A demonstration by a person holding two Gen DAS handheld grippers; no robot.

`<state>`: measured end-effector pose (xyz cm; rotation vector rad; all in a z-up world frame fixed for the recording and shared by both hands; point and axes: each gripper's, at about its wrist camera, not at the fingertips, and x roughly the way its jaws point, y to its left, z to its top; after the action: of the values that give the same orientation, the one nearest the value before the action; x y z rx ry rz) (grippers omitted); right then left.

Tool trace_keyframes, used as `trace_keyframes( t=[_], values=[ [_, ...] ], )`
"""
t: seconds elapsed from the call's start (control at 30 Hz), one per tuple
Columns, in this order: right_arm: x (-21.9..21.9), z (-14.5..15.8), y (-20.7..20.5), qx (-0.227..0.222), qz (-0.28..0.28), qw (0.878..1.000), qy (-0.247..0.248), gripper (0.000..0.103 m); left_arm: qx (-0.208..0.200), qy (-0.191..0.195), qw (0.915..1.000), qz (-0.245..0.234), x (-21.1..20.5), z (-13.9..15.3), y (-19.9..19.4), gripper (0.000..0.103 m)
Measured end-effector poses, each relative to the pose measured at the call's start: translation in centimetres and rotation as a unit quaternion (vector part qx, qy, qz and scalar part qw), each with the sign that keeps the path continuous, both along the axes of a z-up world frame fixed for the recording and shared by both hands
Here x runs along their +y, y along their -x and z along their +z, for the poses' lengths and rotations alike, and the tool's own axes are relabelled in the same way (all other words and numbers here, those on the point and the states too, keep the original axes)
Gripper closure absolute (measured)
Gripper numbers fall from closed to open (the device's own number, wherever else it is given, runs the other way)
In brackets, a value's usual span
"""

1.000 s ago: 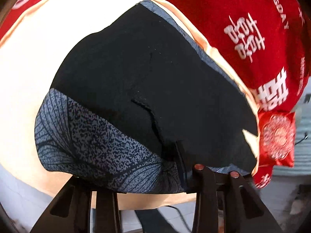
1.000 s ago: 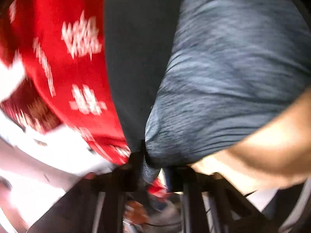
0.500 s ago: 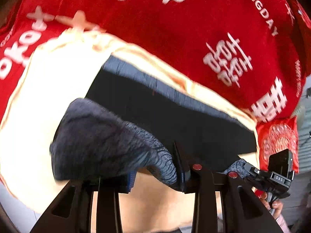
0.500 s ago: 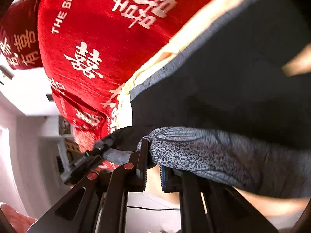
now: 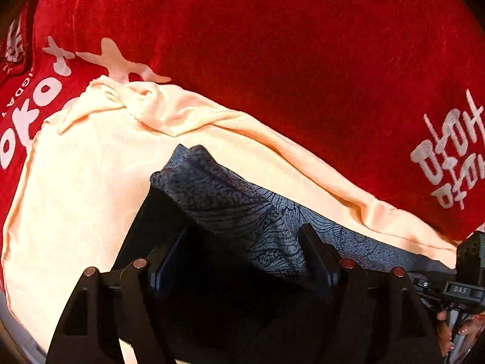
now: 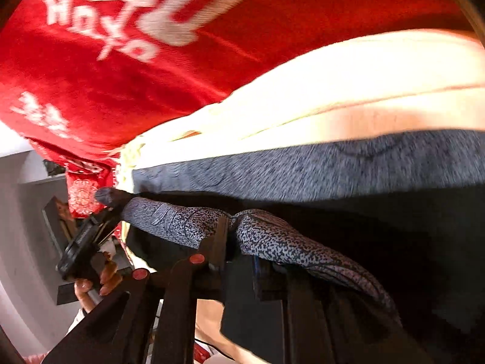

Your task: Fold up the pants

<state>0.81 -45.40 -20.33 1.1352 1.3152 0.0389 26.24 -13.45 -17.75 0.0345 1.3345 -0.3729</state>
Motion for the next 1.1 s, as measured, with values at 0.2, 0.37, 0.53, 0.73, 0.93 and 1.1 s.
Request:
trace_keyframes(
  t=[0.2, 0.37, 0.53, 0.73, 0.93, 1.1],
  values=[
    [1.4, 4.2, 0.1, -0.045, 0.038, 0.997, 0.041, 0.013, -0.023, -0.023, 0.9994, -0.011, 0.9, 3.9, 1.5, 0.029],
    [3.1, 8.8, 0.4, -0.078, 0.068, 0.988, 0.113, 0.035, -0.036, -0.051, 0.9973, -0.039, -0.1, 3.4, 2.3, 0.007],
    [4.8, 4.9, -1.3, -0.027, 0.130, 0.976, 0.174, 0.048, -0.031, -0.099, 0.9928, -0.059, -3.2, -1.9, 2.4, 0.007],
    [2.1, 3.1, -0.7, -0.025, 0.107, 0.978, 0.178, 0.056, -0.047, -0.137, 0.9867, -0.073, -4.8, -3.3, 3.4, 0.005],
    [0.8, 7.9, 4.2, -0.073, 0.090, 0.984, 0.138, 0.040, -0.045, -0.130, 0.9860, -0.095, -5.0, 0.9, 7.7, 0.005],
    [0.0, 10.7, 10.6, -0.084, 0.041, 0.991, 0.094, 0.040, -0.017, -0.125, 0.9833, -0.131, -6.1, 2.4, 12.9, 0.005]
  ],
)
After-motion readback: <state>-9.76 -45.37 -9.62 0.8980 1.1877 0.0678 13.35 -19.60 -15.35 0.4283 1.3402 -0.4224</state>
